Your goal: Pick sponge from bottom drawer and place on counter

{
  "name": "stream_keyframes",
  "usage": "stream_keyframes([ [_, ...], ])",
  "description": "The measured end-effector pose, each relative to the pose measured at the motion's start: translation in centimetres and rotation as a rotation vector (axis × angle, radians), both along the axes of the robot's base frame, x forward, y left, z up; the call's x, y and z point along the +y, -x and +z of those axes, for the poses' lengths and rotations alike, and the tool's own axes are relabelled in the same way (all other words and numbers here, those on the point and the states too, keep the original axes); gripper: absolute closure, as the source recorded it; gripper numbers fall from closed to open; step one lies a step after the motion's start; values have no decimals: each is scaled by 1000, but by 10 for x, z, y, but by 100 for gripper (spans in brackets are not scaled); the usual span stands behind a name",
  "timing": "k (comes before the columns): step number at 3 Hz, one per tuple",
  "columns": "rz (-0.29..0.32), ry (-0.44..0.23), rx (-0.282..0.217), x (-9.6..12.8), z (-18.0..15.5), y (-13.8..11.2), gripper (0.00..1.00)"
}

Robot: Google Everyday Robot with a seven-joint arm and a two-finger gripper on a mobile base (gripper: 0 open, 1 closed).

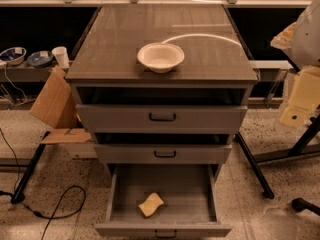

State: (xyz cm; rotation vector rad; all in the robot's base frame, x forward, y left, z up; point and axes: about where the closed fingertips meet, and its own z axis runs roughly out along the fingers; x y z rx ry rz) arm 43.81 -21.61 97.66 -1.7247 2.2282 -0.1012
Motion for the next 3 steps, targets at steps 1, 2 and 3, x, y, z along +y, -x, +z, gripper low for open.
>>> stream_keyframes([
  [1,4,0,-8,2,1,0,0],
  [2,66,-7,-16,23,-24,4,0],
  [3,188,-43,-19,65,-83,6,0],
])
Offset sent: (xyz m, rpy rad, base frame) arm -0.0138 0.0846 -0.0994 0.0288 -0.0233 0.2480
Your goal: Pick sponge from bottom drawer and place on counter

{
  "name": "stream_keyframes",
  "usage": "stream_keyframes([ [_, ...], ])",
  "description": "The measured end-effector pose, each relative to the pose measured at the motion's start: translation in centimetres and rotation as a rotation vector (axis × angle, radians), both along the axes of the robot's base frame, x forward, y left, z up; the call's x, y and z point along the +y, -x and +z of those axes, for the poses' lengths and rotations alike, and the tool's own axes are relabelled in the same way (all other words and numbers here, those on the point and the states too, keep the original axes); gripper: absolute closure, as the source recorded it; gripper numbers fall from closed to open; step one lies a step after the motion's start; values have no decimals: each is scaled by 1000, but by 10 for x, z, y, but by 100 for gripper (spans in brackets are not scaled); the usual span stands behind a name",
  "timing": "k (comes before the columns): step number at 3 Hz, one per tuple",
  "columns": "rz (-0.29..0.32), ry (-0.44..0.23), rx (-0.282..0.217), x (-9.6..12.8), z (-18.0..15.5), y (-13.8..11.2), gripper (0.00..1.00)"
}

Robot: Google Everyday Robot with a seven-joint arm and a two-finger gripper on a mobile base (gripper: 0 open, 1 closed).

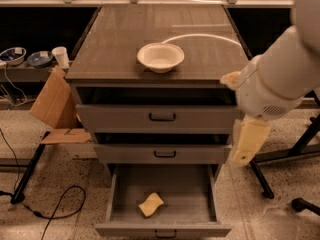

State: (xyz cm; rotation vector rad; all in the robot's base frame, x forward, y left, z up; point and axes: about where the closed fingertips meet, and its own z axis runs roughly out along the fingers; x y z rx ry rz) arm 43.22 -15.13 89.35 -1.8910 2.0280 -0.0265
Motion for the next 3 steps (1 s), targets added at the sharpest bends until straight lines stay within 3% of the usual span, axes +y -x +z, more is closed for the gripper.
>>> stream_keyframes([
  [1,164,17,22,40,-77,-3,0],
  [2,331,94,73,73,-145,-5,0],
  [3,529,243,119,95,-202,-11,0],
])
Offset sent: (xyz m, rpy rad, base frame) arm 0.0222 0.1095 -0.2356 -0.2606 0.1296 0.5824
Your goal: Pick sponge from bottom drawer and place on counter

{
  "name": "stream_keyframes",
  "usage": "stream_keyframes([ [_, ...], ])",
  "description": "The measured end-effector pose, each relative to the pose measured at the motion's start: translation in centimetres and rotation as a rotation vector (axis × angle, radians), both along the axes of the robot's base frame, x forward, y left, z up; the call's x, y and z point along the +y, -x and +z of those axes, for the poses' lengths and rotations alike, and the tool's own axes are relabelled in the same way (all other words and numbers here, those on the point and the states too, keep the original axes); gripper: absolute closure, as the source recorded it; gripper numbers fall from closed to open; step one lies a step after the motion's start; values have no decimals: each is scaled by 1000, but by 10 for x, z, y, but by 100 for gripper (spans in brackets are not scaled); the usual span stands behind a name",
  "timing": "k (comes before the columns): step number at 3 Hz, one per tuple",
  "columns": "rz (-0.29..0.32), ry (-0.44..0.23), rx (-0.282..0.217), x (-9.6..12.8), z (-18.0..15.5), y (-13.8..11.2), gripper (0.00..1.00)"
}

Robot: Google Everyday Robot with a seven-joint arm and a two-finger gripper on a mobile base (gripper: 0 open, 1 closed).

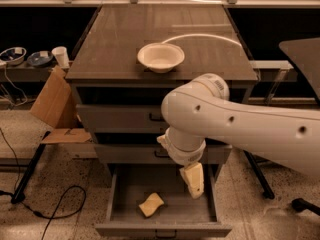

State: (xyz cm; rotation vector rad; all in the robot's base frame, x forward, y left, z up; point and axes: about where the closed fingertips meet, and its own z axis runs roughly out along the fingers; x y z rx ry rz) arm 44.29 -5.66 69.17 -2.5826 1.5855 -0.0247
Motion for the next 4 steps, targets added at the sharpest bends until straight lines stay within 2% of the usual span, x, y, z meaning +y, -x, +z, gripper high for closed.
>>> stream_keyframes([
  [1,213,170,-2,19,-36,-11,0],
  [2,213,170,-2,19,-36,-11,0],
  [3,243,139,-20,24,-54,-16,0],
  [4,300,80,-44,39,-98,-27,0],
])
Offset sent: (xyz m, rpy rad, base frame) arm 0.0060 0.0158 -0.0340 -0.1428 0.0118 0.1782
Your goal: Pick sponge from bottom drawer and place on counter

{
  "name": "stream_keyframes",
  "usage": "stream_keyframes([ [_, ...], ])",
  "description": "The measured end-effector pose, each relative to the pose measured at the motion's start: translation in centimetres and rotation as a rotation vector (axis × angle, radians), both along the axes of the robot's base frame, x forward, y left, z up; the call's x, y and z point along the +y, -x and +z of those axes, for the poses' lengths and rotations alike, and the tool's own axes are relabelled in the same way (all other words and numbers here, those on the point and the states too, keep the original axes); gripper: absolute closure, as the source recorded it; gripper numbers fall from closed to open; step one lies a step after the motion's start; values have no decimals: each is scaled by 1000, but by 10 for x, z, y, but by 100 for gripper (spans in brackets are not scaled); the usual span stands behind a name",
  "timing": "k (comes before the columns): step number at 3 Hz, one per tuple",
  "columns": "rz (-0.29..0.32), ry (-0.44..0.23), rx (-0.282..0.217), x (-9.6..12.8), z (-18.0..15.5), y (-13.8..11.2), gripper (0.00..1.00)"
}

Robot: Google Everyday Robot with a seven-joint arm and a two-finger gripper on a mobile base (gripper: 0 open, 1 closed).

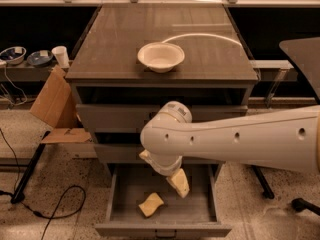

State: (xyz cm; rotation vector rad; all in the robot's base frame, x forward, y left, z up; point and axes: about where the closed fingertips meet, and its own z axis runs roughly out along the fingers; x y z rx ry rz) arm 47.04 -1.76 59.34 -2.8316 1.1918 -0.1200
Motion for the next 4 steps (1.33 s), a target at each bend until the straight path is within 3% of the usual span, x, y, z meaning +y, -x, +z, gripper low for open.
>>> stream_keyframes([
  [2,107,-120,-28,38,-105,-18,0],
  [3,157,-100,-47,52,-168,-33,0],
  [4,156,-100,-47,52,-168,-33,0],
])
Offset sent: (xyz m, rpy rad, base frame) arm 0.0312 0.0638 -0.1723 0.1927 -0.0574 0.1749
